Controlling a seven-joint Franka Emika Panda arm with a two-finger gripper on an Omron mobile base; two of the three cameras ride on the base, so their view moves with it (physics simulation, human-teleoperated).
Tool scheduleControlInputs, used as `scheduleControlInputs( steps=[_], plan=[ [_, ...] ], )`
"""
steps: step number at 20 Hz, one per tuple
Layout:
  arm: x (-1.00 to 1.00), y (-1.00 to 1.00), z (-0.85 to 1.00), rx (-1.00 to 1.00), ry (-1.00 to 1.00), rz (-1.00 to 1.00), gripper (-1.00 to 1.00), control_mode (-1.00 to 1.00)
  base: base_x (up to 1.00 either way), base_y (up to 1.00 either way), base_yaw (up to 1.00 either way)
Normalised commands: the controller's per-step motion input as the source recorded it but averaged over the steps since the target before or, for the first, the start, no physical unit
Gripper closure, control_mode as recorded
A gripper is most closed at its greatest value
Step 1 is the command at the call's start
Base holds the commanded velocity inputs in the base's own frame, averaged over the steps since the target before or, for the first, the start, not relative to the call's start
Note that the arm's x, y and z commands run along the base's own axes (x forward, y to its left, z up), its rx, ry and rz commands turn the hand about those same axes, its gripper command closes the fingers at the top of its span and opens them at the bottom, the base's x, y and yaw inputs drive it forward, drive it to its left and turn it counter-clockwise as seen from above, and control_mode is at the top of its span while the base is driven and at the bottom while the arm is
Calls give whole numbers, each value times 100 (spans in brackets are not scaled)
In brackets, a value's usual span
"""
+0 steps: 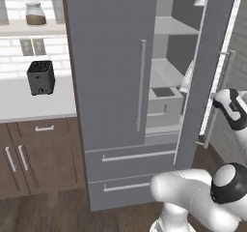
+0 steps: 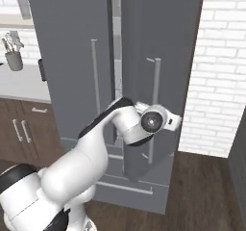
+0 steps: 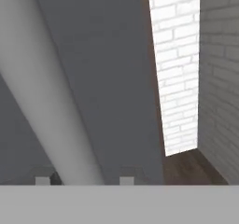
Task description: Take the strawberry from the fridge and place it on top of the pancake, located on the dining counter.
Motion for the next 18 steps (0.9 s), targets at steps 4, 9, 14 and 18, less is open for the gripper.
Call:
scheduleControlInputs(
  steps=[4,9,14,18],
  plan=[
    [-4,-100,-14,8,-8,-1,100,-100,0,0,0],
    [0,-100,-26,7,-10,-5,100,-100,0,0,0],
    [0,-100,-31,7,-10,-7,100,-100,0,0,0],
    [-17,-100,-16,8,-27,-11,100,-100,0,0,0]
  ],
)
